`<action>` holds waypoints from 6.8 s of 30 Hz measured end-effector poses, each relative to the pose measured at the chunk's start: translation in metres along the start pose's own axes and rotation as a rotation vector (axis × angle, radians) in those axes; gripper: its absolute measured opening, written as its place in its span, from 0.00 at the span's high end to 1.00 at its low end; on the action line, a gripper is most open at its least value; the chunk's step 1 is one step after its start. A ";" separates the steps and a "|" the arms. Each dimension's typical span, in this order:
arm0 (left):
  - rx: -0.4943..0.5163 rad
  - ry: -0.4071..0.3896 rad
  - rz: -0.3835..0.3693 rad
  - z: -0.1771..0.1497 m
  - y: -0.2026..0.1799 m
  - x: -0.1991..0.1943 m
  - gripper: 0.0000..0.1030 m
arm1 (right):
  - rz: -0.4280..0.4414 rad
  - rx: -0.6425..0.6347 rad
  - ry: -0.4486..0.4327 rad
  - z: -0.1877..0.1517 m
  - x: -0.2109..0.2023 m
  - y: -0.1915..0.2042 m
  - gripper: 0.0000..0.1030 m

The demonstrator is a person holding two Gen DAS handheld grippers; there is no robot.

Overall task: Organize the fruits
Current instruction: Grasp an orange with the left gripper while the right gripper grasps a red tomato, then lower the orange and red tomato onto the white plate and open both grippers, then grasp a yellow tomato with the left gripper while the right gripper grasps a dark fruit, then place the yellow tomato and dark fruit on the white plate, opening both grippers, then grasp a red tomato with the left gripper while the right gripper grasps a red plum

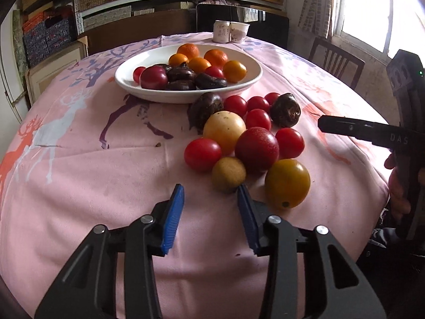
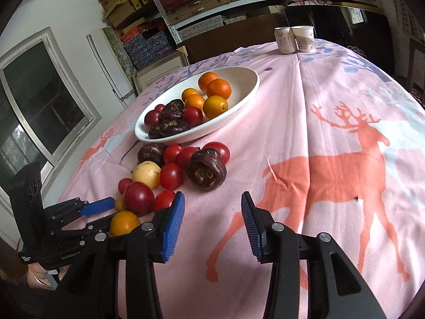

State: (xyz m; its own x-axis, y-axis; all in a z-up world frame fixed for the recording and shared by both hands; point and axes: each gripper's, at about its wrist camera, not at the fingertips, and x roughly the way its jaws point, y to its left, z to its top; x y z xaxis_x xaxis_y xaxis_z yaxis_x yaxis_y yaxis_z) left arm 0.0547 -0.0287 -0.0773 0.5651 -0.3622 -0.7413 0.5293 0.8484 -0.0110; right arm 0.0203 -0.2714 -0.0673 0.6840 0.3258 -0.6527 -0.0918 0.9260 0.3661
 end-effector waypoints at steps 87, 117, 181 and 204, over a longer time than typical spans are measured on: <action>0.005 -0.065 -0.060 0.005 -0.050 -0.009 0.33 | -0.081 -0.020 -0.087 0.014 -0.036 0.008 0.54; -0.146 -0.114 0.095 0.000 0.005 -0.027 0.65 | -0.317 -0.278 0.086 0.040 0.061 0.057 0.59; 0.223 -0.031 0.001 0.015 -0.019 0.002 0.56 | 0.021 -0.114 0.018 0.013 -0.002 0.038 0.54; -0.063 -0.170 -0.039 0.021 0.033 -0.019 0.73 | 0.039 -0.209 0.126 0.015 0.048 0.092 0.64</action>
State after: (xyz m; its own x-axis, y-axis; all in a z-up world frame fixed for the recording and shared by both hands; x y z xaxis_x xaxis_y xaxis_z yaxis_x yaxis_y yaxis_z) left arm 0.0750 -0.0023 -0.0494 0.6468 -0.4504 -0.6155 0.5148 0.8533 -0.0835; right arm 0.0554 -0.1733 -0.0554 0.5827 0.3713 -0.7229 -0.2732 0.9273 0.2560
